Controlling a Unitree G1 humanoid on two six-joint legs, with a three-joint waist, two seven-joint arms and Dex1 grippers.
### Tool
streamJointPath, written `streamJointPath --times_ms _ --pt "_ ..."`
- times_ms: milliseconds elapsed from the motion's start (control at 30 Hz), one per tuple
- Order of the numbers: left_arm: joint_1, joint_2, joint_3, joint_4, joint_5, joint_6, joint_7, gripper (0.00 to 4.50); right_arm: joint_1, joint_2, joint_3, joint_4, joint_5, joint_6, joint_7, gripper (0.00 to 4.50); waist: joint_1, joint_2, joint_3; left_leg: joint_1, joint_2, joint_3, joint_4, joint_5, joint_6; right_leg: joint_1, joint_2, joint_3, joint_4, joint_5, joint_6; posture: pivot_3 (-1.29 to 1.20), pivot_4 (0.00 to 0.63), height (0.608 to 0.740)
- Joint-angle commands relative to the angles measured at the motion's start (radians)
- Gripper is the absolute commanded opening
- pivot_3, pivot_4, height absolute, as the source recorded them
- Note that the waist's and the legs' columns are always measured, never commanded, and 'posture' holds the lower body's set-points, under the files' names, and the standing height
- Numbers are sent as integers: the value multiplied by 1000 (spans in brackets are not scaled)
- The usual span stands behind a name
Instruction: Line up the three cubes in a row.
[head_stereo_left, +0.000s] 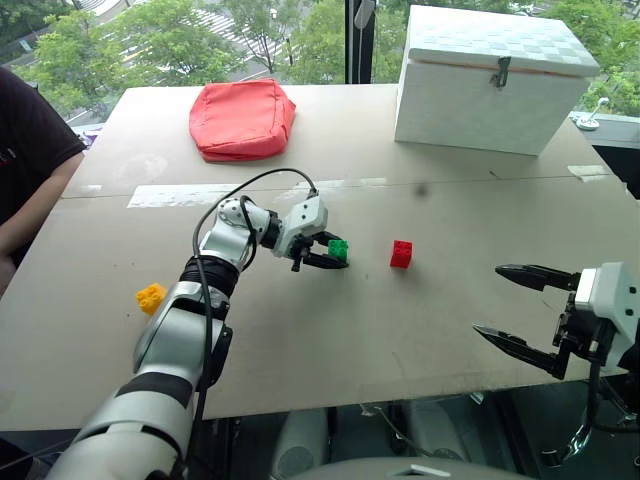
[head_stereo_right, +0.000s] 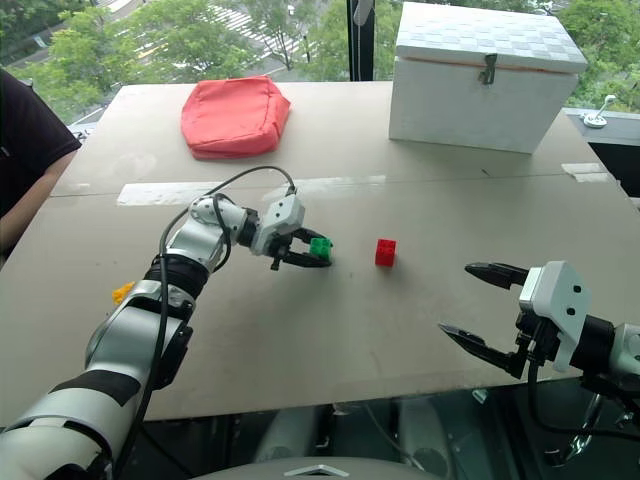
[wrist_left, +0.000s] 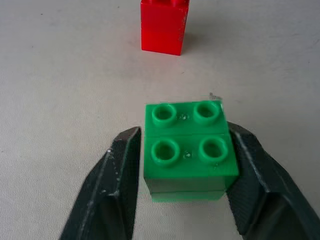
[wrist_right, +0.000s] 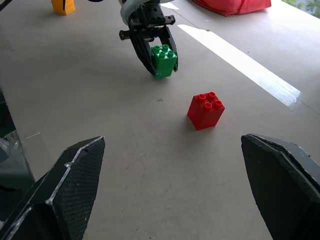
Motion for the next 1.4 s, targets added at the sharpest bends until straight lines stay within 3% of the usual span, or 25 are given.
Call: streamJointPath --times_ms 33,67,100,233,400,500,600,667,800,933,1033,1400 --pt "-13 5 28 -14 -6 -8 -4 3931 11 -12 -31 -31 25 -2 2 4500 0 0 0 0 0 0 0 0 0 0 0 0 0 0 0 0 150 740" --pt "-8 9 34 -25 -12 -2 -9 4320 12 -13 -30 -32 26 -2 2 4500 0 0 0 0 0 0 0 0 0 0 0 0 0 0 0 0 150 740" --pt "0 20 42 -46 -23 10 -22 4428 11 -12 -28 -34 31 -2 0 4500 0 0 0 0 0 0 0 0 0 0 0 0 0 0 0 0 150 740" --pt "96 115 129 -286 -122 169 -31 4428 -19 -12 9 -21 41 -8 3 4500 -12 0 0 1 2 -1 0 0 0 0 0 1 0 0 0 0 150 740" --pt "316 264 316 -757 -333 556 74 4428 -82 -14 77 14 48 -17 23 4500 -24 1 0 1 7 -2 -1 0 0 -1 1 1 1 0 0 0 150 740" --pt "504 348 528 -1001 -455 785 222 4428 -146 -7 152 49 50 -27 43 4500 -27 1 0 2 7 -1 -1 0 0 -1 0 1 1 0 0 0 150 740" --pt "708 364 764 -1142 -436 916 424 4428 -214 8 231 77 49 -36 60 4500 -31 1 0 3 8 -1 -1 0 0 0 0 0 1 0 0 0 150 740" --pt "822 321 881 -1231 -381 943 584 4428 -257 20 272 93 50 -38 67 4500 -29 1 1 5 8 0 -1 0 0 0 0 0 1 0 0 0 150 740" --pt "970 96 1034 -1467 -343 1036 910 4428 -351 42 338 131 58 -42 81 4500 -11 1 0 5 8 -1 -1 0 -1 2 -1 -1 1 0 0 0 150 740" --pt "1073 -128 1037 -1672 -281 1076 1158 4428 -419 48 384 179 50 -52 121 4500 7 -4 -2 5 6 -2 0 0 -1 4 -4 -2 -1 0 0 0 150 740" --pt "1119 -254 974 -1709 -220 1070 1292 4428 -452 45 406 215 41 -65 150 4500 9 -6 -4 6 5 -3 0 0 -1 4 -4 -3 -1 1 -2 0 150 740" --pt "1095 -344 783 -1574 -158 890 1411 4428 -481 24 395 242 32 -68 182 4500 -1 -5 -5 7 4 -2 0 0 -1 5 -3 -2 -1 0 -1 0 150 740"
